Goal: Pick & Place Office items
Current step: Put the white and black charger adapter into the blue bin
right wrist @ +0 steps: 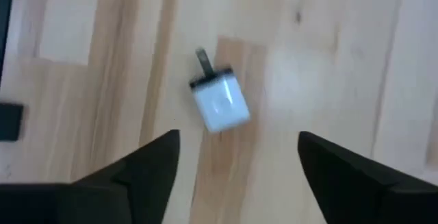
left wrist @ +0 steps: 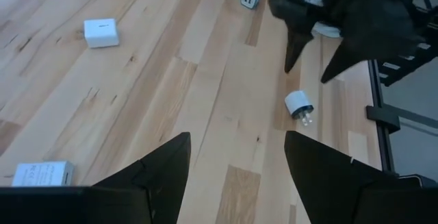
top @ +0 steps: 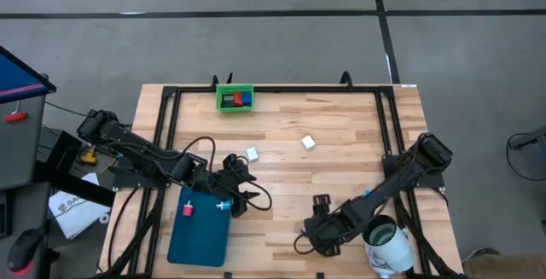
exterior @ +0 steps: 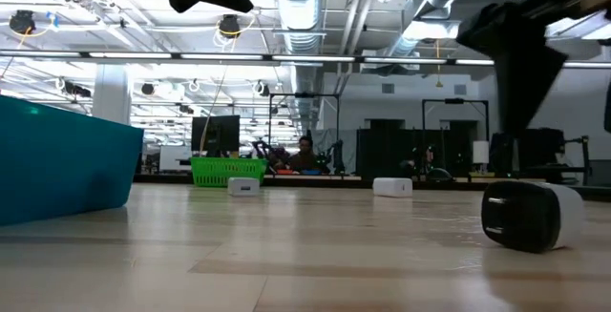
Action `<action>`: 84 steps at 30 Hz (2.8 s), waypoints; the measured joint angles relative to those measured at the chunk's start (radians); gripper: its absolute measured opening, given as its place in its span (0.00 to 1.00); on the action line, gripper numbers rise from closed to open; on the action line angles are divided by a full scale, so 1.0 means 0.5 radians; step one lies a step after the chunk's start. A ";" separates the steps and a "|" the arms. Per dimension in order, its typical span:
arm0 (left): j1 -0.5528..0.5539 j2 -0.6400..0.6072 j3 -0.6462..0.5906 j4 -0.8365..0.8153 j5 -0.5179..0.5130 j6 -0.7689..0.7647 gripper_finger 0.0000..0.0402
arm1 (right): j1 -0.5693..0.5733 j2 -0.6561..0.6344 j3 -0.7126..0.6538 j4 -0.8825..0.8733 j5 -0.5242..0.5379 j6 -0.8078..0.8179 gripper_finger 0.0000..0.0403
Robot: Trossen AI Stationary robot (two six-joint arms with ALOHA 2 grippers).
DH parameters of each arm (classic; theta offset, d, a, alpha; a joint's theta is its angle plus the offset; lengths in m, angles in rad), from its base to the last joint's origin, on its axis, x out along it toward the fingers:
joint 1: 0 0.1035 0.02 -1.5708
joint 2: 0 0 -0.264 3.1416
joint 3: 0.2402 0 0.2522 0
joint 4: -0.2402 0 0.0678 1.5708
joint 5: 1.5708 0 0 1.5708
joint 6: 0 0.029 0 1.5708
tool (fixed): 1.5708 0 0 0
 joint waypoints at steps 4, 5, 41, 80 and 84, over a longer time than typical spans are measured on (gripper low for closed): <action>0.000 0.000 0.000 0.006 -0.015 0.000 0.58 | 0.004 0.039 -0.001 0.074 -0.012 -0.236 0.76; 0.000 0.000 0.000 0.005 -0.019 0.000 0.58 | 0.005 0.051 0.003 0.136 -0.016 -0.272 0.76; -0.003 0.001 0.000 -0.013 -0.007 0.014 0.58 | -0.142 0.319 0.029 0.322 -0.324 -0.509 0.30; -0.522 -0.068 0.000 0.595 -0.185 1.910 0.68 | -0.690 -0.183 0.216 1.568 -1.044 0.897 0.30; -0.521 -0.068 0.000 0.581 -0.177 2.005 0.68 | -0.678 -0.165 0.217 1.600 -0.987 0.979 0.30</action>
